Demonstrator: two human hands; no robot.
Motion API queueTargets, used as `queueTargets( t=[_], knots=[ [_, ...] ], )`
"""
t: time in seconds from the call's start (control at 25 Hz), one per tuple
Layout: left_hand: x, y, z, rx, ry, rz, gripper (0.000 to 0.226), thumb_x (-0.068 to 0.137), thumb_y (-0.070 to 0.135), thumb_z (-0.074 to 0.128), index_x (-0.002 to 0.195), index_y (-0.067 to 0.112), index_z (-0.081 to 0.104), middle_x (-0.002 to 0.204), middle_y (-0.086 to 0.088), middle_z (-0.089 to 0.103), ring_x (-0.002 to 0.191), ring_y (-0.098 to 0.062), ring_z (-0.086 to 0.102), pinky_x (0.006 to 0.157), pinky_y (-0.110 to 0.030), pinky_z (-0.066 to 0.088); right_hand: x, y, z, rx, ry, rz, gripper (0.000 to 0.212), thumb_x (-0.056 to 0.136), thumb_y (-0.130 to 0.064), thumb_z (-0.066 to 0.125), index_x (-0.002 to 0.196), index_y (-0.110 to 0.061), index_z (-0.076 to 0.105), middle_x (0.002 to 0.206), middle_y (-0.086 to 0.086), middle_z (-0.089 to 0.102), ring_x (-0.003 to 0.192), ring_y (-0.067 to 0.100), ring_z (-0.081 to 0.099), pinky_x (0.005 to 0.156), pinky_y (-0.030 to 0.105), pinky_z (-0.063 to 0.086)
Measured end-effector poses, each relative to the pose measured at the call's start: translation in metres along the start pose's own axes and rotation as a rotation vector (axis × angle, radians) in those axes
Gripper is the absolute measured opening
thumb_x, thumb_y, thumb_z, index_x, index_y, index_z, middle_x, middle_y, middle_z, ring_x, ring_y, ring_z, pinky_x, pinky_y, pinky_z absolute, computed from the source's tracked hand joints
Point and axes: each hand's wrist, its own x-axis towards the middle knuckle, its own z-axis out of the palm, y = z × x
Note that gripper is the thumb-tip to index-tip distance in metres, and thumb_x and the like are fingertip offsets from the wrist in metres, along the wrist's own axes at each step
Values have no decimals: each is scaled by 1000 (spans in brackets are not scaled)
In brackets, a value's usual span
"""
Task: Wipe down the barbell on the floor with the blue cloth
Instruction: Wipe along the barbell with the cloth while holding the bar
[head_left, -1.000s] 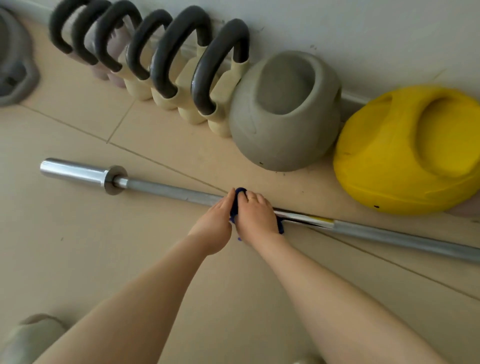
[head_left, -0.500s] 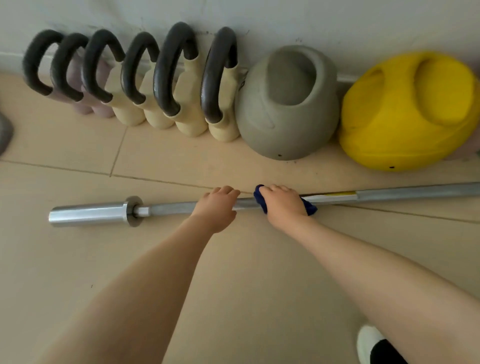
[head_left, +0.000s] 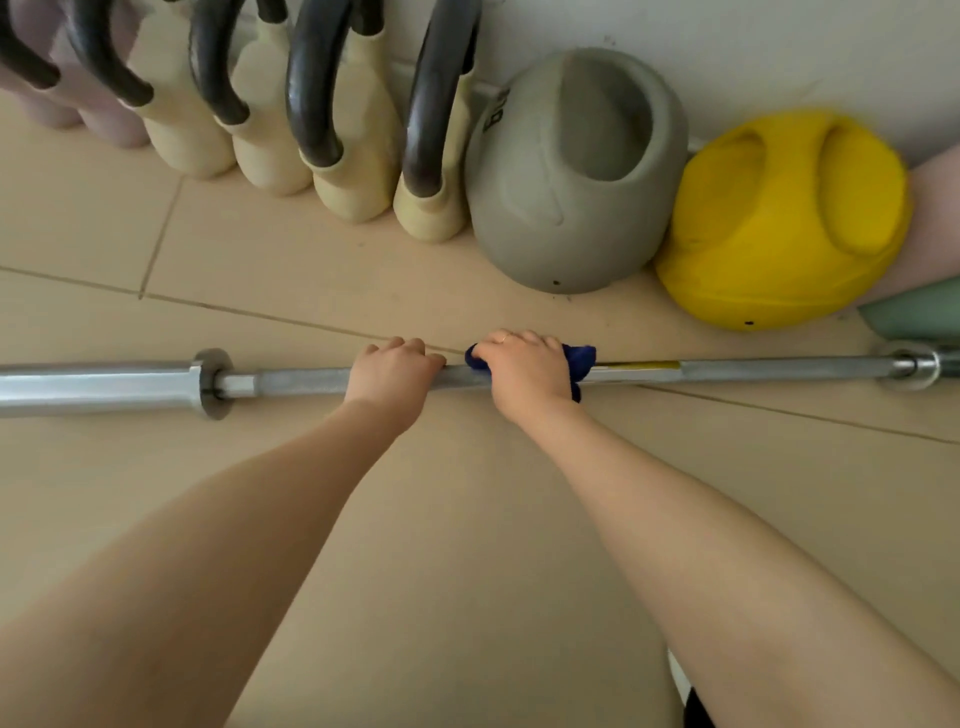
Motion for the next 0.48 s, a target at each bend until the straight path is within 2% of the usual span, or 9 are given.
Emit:
queueTargets(
  t=[0.08,0.24,0.28,0.4,0.48],
  knots=[
    [2,-4,-2,-3,-17,21,37,90,7,49,124,21,52,116,-7,55,113,-27,51,86,-36,42,-1,4,7,5,13,-52,40,86,-5,48,122,-21,54,129,4,52,116,30,48,95,38,37],
    [2,-7,-8,-9,-39,7,32,91,5,49,120,17,45,114,-7,59,110,-29,54,78,-34,39,-10,25,17,32,37,398,35,88,-14,56,122,-17,48,125,10,53,116,32,48,96,44,38],
    [1,-5,-9,-10,-41,13,31,91,6,48,120,17,45,114,-8,59,109,-29,55,76,-34,38,-11,16,18,87,61,420,35,89,-11,53,122,-18,48,126,10,53,117,33,47,96,45,38],
    [8,-7,-17,20,-36,25,30,93,7,46,121,16,44,115,-10,59,108,-31,55,72,-33,33,-4,-18,15,262,155,187,40,88,-7,46,124,-21,51,125,4,54,112,31,44,89,41,40],
    [6,-10,-13,26,-38,24,30,94,9,43,123,16,44,114,-11,58,108,-31,54,72,-33,32,0,-22,17,258,166,108,43,84,-6,45,122,-25,55,120,2,55,109,30,43,87,40,39]
  ],
)
